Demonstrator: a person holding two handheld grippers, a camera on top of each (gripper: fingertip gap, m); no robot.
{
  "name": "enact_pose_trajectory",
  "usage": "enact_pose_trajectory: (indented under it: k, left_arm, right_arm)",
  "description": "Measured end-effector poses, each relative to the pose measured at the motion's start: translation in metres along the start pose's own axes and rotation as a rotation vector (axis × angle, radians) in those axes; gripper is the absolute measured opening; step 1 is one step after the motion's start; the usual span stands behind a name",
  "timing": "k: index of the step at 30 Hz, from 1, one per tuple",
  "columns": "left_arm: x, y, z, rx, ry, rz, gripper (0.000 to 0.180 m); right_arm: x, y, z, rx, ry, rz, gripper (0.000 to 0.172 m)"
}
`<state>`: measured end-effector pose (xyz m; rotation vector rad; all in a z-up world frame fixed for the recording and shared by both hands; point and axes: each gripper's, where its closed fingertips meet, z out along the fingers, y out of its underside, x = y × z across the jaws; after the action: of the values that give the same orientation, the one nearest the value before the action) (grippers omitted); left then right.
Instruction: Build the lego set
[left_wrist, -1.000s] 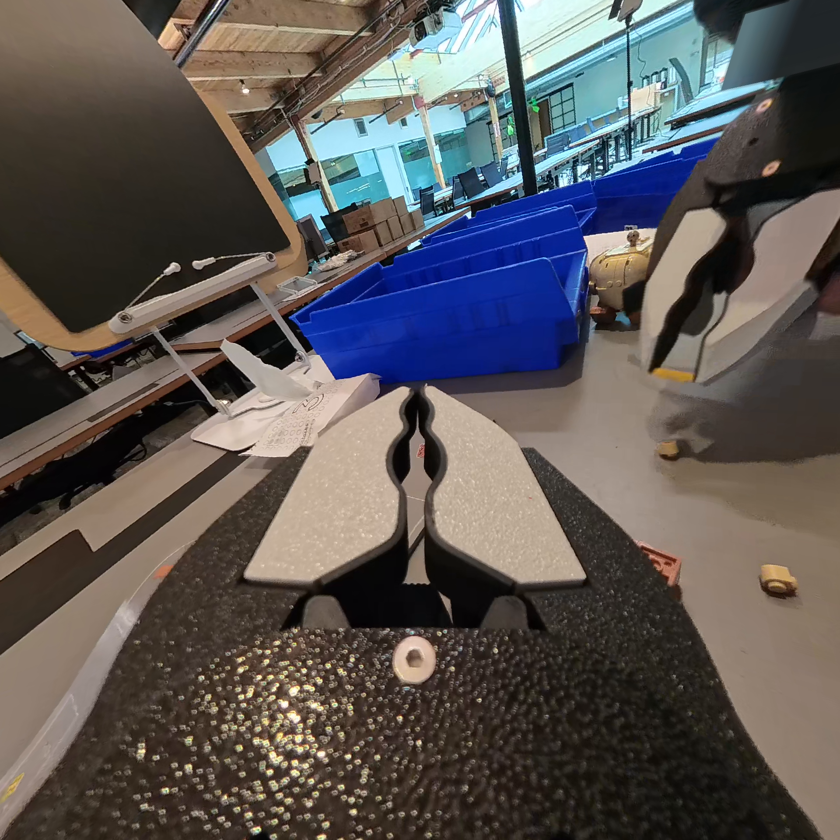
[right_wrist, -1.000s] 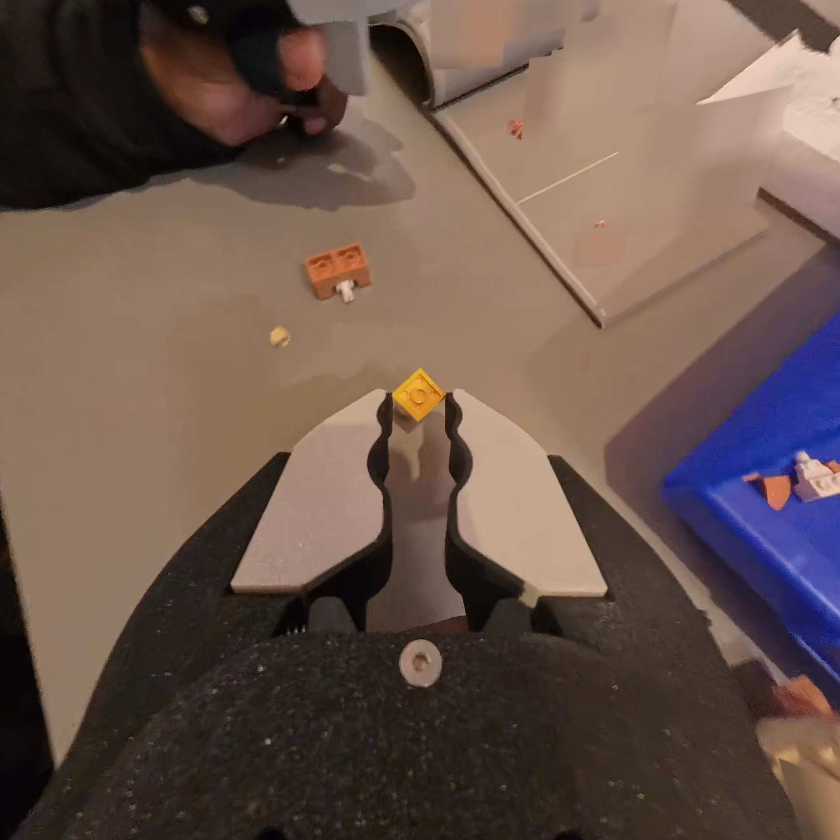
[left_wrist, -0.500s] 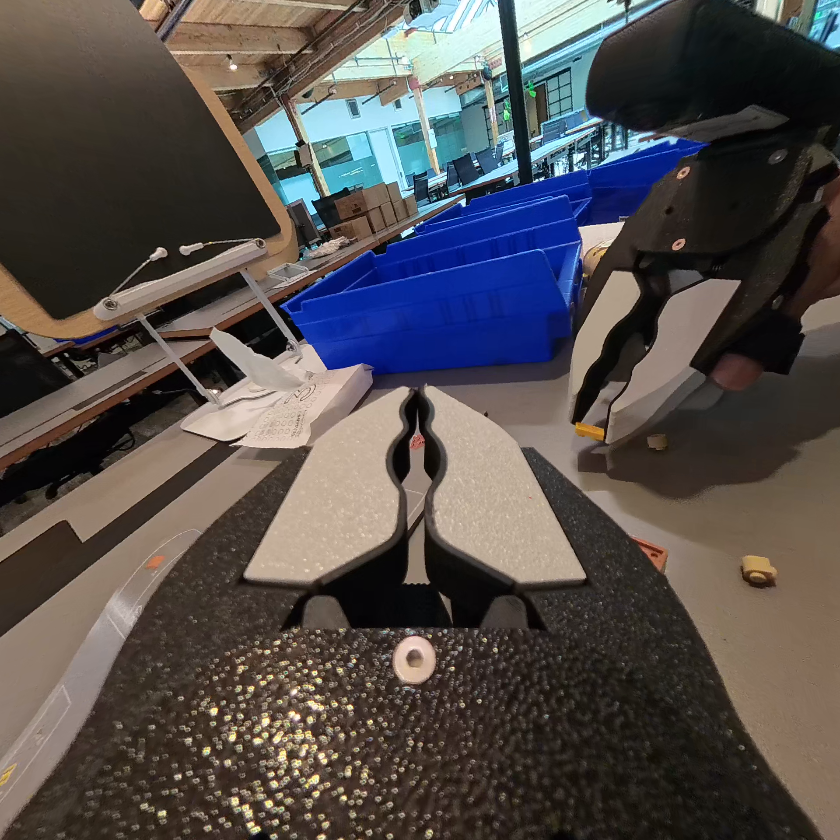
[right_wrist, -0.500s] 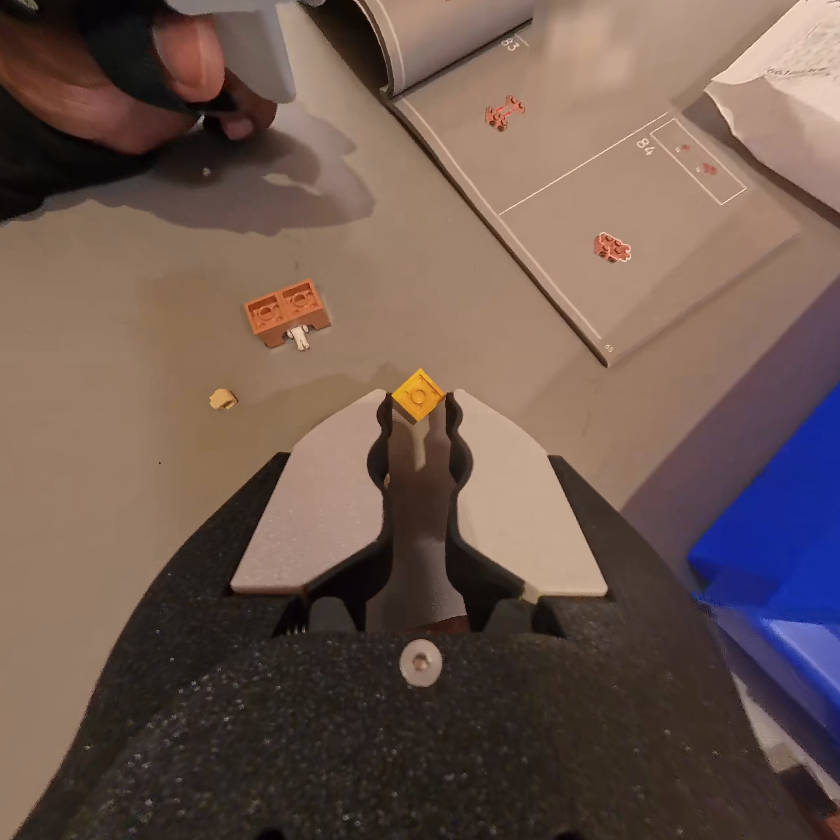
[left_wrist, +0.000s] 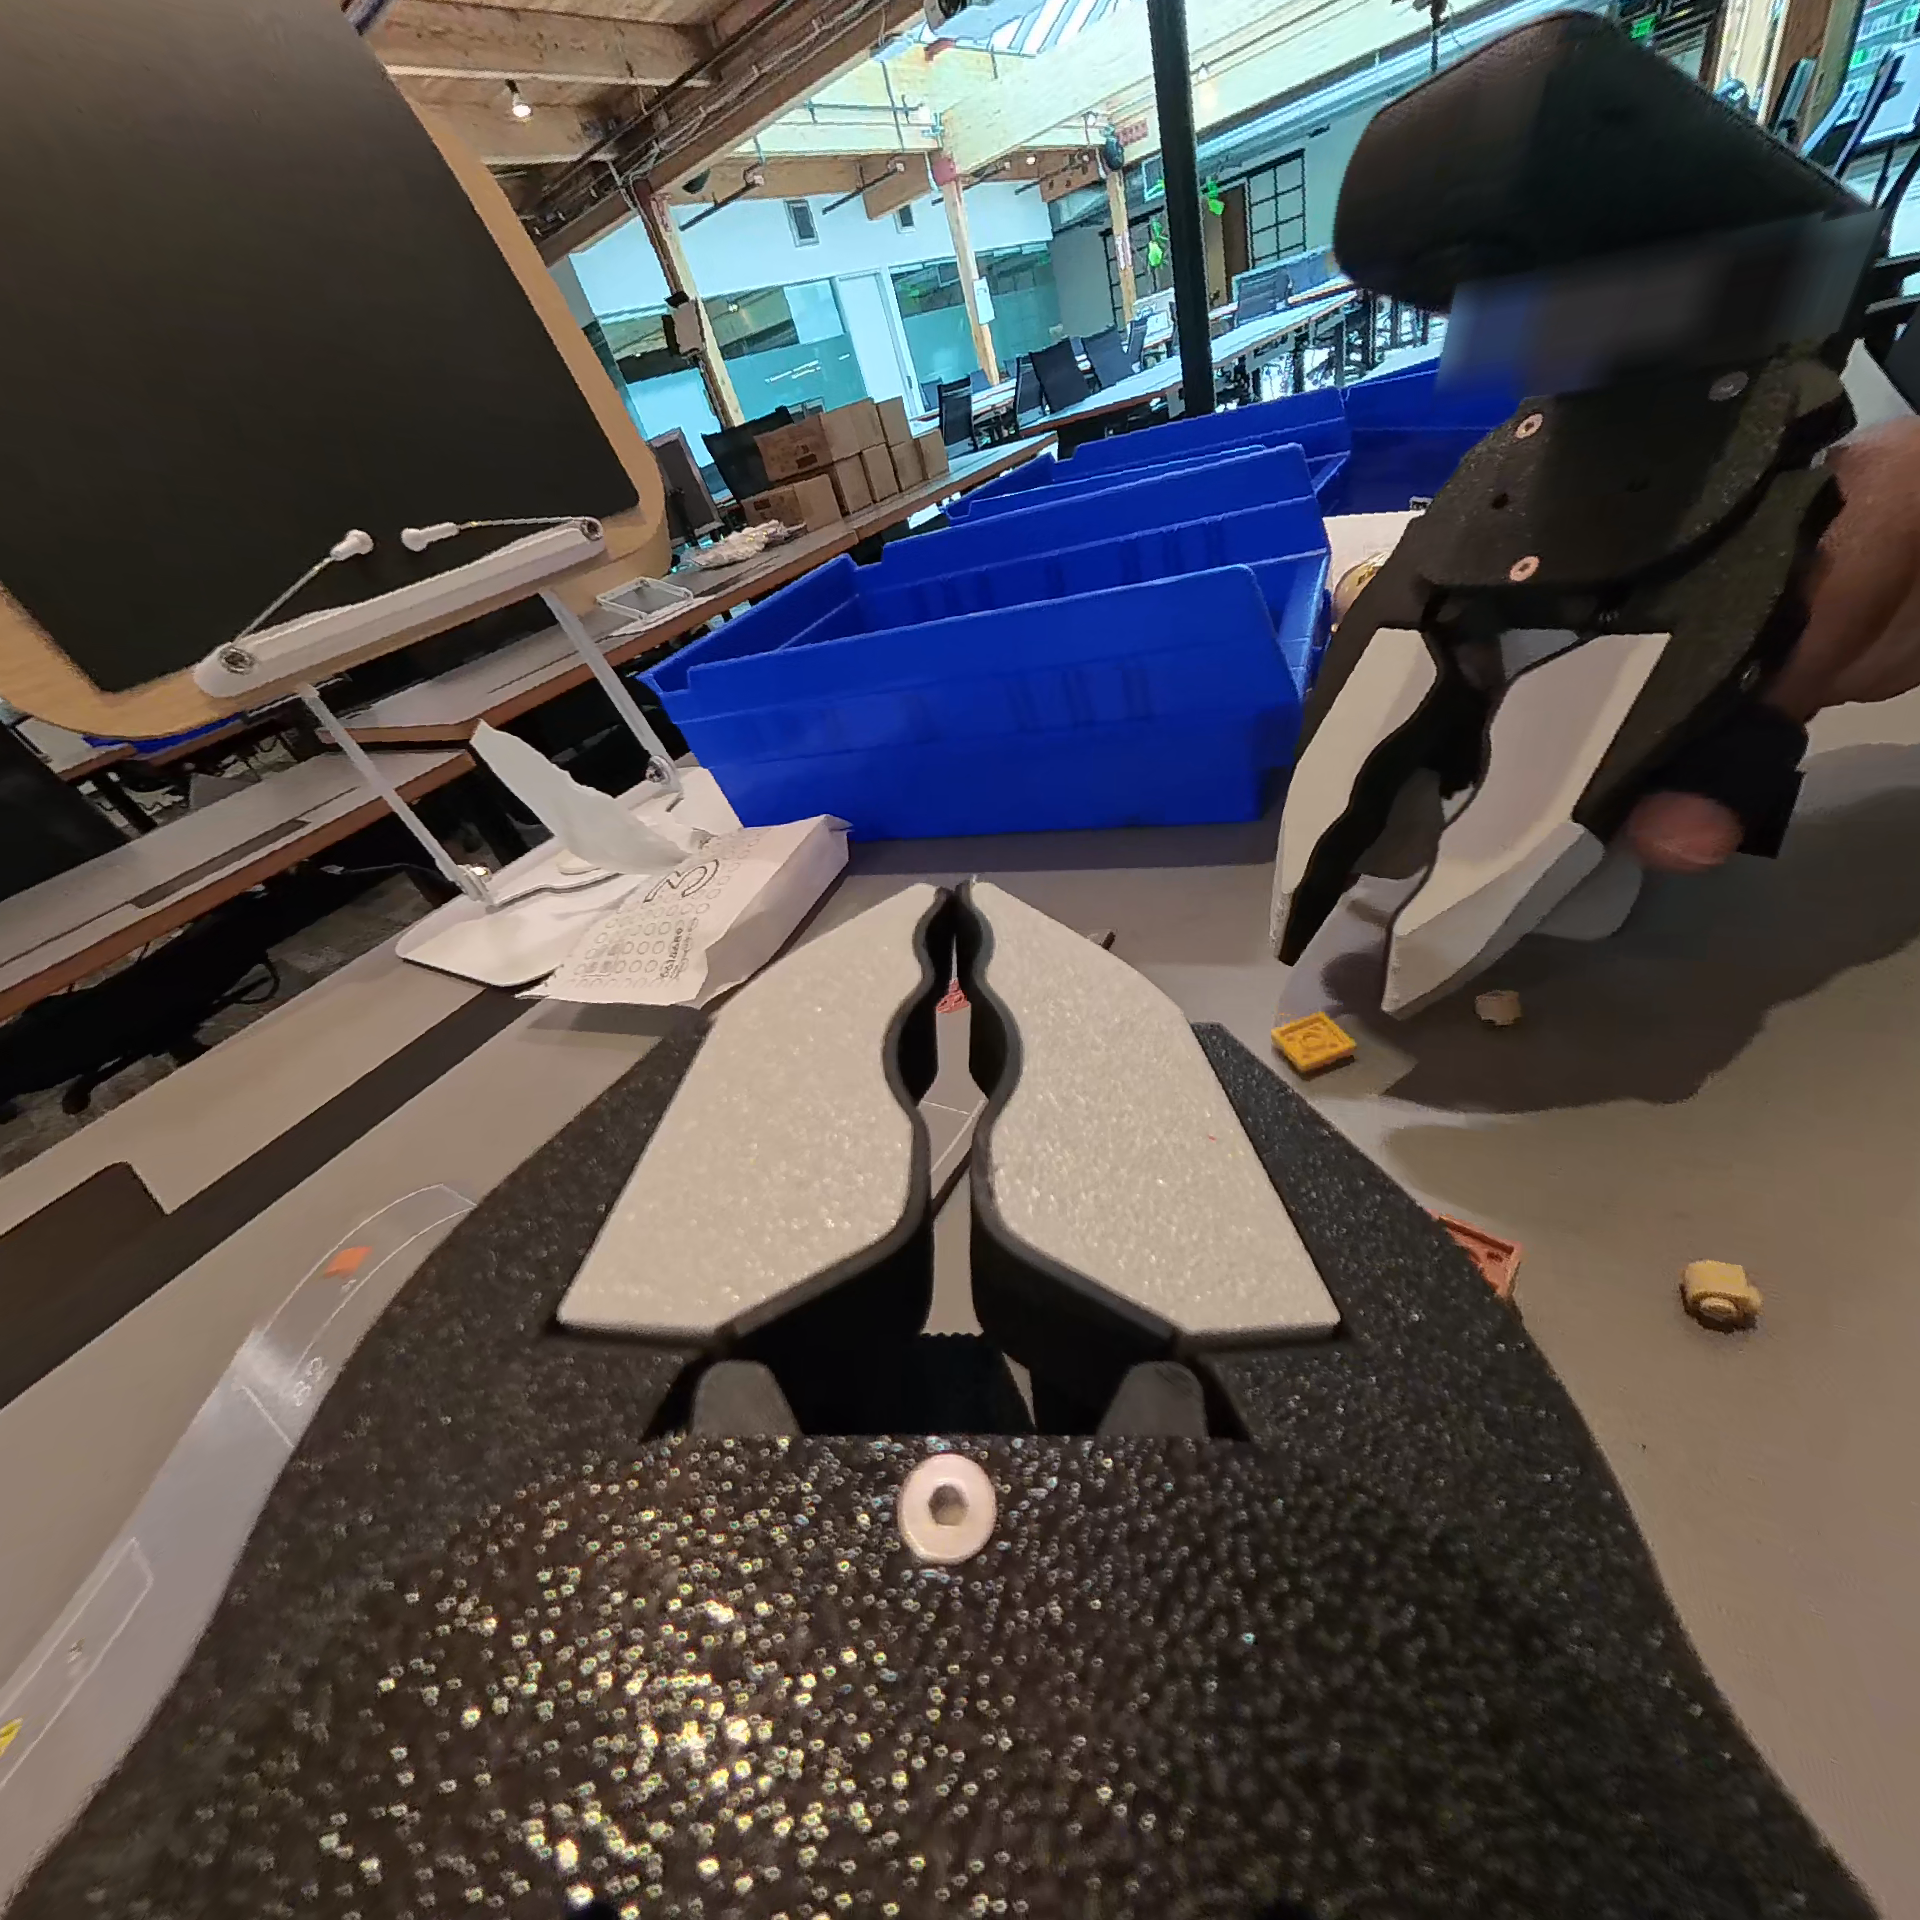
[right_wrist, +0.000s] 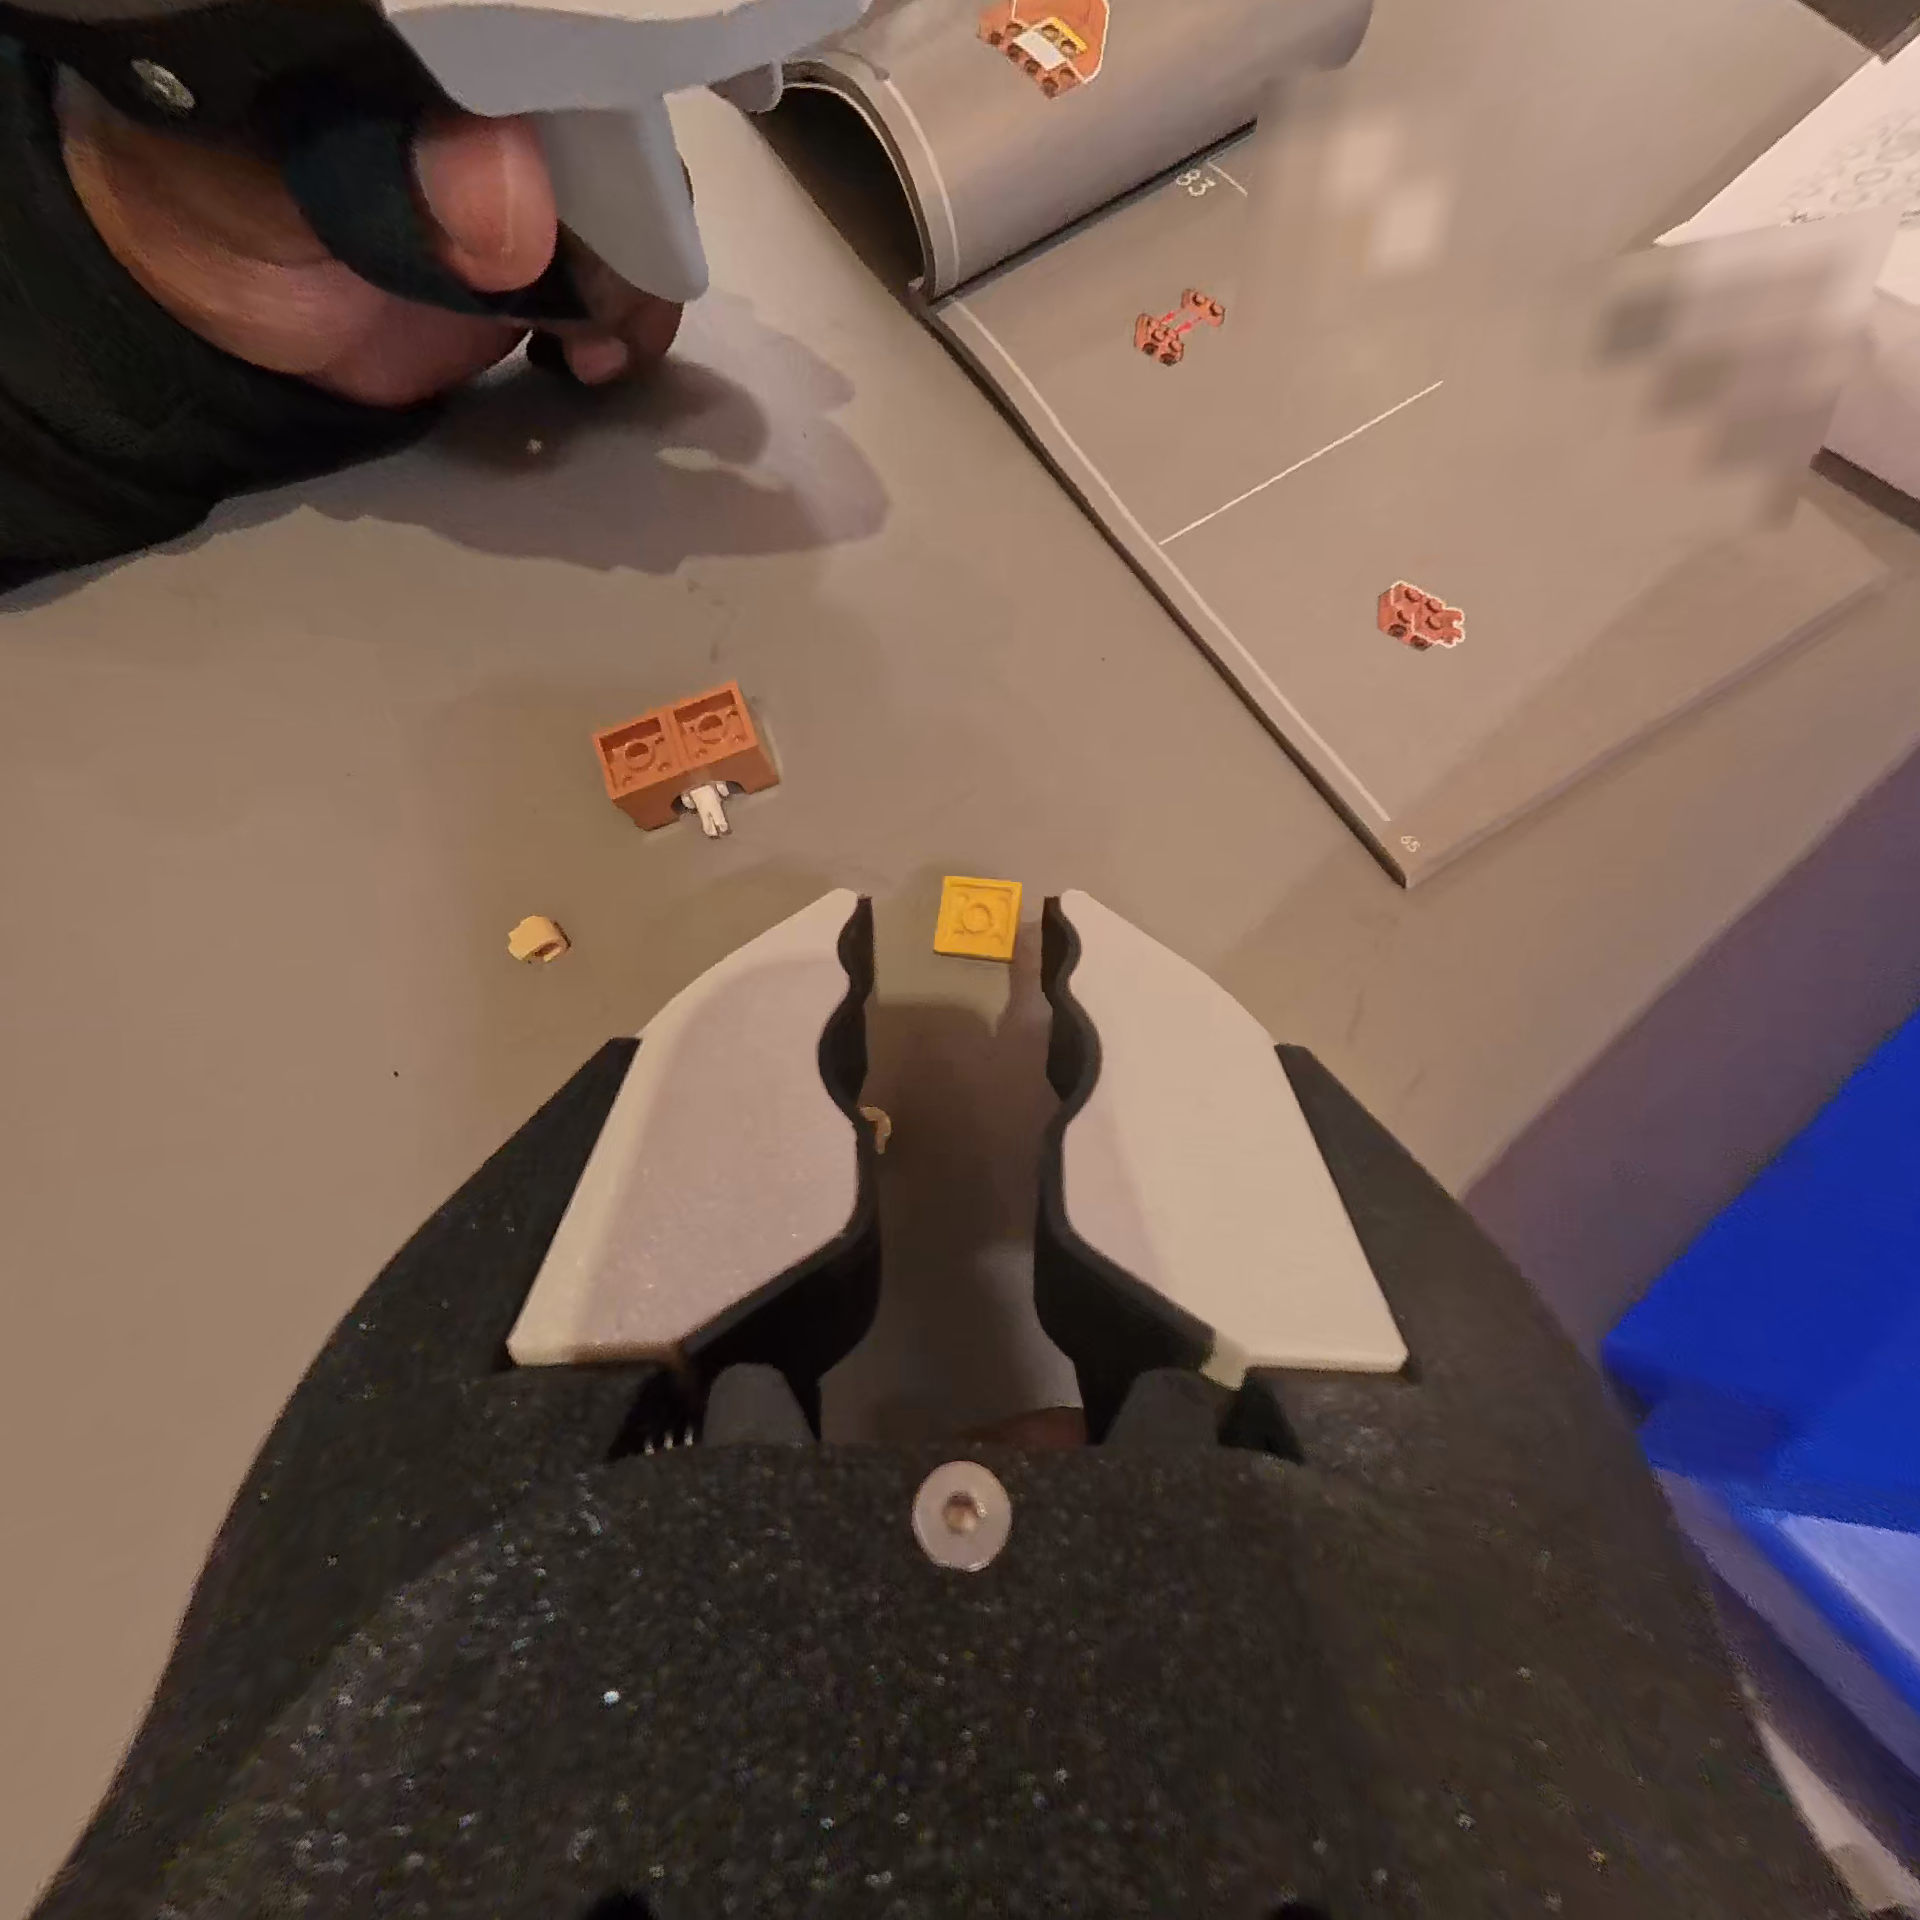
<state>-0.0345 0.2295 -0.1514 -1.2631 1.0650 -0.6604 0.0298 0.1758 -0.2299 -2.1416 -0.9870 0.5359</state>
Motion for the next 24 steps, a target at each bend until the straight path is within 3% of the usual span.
enact_pose_trajectory:
  k: [7,13,20,24]
  left_arm:
    - [-0.016,-0.003,-0.009,0.027,-0.033,-0.039,0.000]
    - [-0.021,-0.009,-0.014,0.077,-0.014,-0.123,0.000]
    - [-0.007,-0.024,-0.016,0.182,0.075,-0.260,0.000]
    - [0.020,-0.027,-0.013,0.169,0.173,-0.206,0.000]
  right_arm:
    - [-0.002,-0.027,-0.008,0.126,-0.006,-0.093,0.035]
    - [-0.005,-0.063,-0.013,0.343,-0.030,-0.111,0.016]
    - [0.001,-0.069,-0.003,0.374,0.012,-0.168,0.010]
    - [0.008,-0.061,-0.007,0.388,0.052,-0.161,0.009]
